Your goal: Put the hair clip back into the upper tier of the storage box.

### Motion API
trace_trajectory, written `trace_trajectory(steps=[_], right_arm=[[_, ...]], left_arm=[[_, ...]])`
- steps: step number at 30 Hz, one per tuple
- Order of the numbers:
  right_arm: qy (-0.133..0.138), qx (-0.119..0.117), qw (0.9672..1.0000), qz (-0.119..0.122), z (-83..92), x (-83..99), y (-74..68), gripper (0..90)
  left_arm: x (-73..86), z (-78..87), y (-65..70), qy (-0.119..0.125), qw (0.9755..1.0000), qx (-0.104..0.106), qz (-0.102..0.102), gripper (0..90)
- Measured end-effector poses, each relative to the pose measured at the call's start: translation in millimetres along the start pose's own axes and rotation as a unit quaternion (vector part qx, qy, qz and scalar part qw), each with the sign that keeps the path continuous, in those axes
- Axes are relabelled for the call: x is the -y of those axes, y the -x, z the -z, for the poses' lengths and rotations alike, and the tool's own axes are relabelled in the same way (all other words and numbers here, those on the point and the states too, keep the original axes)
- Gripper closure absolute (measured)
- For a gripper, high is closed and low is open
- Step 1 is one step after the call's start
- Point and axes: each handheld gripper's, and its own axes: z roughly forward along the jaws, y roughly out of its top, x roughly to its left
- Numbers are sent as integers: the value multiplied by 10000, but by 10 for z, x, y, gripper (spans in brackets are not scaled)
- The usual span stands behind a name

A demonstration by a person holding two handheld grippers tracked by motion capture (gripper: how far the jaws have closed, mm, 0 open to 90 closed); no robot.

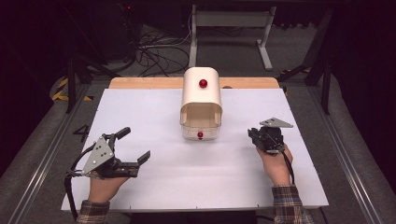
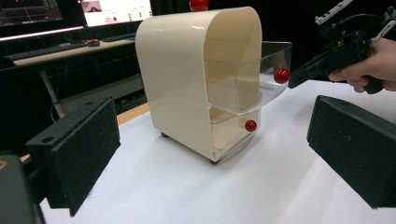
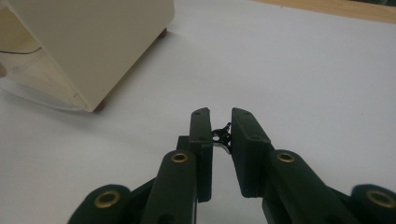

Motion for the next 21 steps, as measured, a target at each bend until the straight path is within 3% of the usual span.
trace_trajectory(steps=[13, 21], right_arm=[[520, 87, 9983, 246, 75, -29, -74, 793], [932, 163, 9950, 332, 145, -44, -109, 794]], left_arm=[[-9, 0, 2, -1, 10000, 24, -8, 35], [-7, 0, 0, -7, 10000, 25, -2, 36]])
